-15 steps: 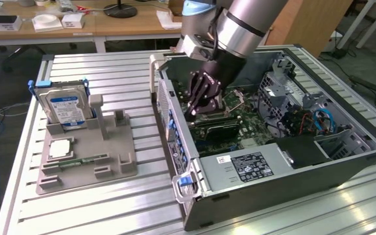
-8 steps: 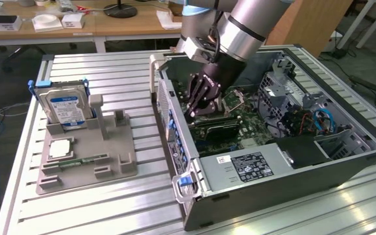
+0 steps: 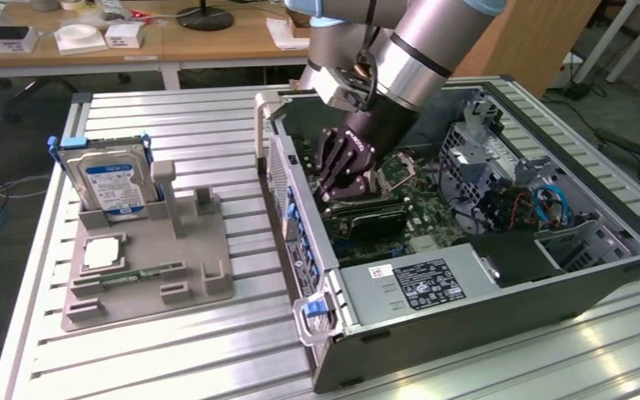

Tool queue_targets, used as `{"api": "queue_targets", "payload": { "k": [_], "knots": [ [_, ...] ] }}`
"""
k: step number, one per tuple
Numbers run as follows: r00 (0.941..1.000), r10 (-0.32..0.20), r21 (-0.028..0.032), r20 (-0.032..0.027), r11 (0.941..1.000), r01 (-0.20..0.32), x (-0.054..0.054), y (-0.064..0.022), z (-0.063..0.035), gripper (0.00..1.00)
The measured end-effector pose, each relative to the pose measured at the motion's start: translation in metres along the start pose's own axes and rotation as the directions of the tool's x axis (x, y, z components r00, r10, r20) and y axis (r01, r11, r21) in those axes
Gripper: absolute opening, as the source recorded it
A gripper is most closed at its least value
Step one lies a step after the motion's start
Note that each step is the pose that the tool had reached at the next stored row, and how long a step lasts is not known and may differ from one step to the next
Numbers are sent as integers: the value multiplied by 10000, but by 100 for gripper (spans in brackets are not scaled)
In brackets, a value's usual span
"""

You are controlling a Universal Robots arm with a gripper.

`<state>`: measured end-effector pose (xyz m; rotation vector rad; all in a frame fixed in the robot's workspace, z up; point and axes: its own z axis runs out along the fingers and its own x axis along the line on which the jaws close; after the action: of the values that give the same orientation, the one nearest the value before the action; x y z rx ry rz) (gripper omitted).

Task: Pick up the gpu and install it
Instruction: 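Press down on the gpu until it lock into place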

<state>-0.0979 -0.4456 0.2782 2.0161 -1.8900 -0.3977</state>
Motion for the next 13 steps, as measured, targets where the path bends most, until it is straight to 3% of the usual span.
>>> {"api": "queue_targets", "payload": {
  "k": [6,10,13],
  "knots": [
    [10000,-3,-52,-1,10000,3,5,-25,-67,10],
    [10000,-12,-49,-5,10000,12,6,-6,-106,10],
    [10000,-3,-21,-46,10000,3,6,-7,-107,10]
  ]
}}
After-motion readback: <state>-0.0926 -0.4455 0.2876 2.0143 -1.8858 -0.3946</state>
